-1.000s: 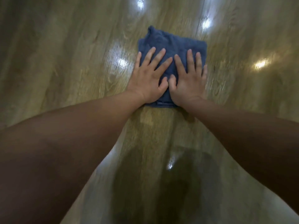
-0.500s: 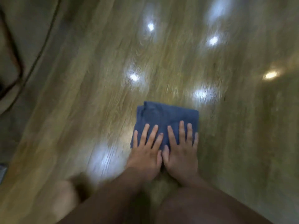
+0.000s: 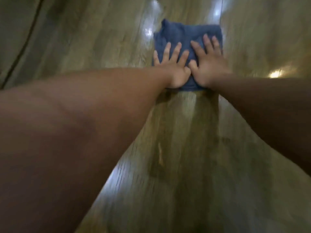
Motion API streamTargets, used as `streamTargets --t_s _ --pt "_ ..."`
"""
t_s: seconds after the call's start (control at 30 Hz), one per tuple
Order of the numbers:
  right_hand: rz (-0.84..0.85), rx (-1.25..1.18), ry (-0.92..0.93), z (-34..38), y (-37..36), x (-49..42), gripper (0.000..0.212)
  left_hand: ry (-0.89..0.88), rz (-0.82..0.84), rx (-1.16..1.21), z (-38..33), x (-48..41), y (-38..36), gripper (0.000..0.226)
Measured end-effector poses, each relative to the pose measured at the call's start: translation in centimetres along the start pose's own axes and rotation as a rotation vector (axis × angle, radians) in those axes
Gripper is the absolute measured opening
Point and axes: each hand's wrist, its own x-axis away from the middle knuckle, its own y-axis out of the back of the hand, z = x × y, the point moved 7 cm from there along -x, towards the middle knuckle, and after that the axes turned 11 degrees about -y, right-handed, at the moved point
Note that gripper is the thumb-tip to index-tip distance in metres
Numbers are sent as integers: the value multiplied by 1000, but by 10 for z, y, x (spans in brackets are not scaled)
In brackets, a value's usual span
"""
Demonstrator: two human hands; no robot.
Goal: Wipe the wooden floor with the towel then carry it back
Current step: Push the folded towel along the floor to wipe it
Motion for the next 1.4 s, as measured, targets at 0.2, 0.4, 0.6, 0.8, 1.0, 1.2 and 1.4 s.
streamTargets --t_s 0.2,0.4,0.6,0.8,1.0,1.2,1.4 --pt "-43 -54 -117 41 -14 131 71 -37 -251 44 -10 142 -22 59" --pt "77 -77 -65 118 -66 342 71 158 -440 325 -5 357 -77 41" --pt "18 -67 -52 148 -55 264 68 147 -393 102 43 296 -63 51" --pt "-40 -59 -23 204 -42 80 66 233 -472 127 149 165 11 56" --pt "-66 -46 -45 242 -44 -27 68 207 -453 67 216 89 54 51" --pt "11 -69 -26 252 -48 44 68 227 -505 143 203 159 27 47" --pt "79 -127 30 278 -73 236 67 227 -525 152 170 335 -45 45"
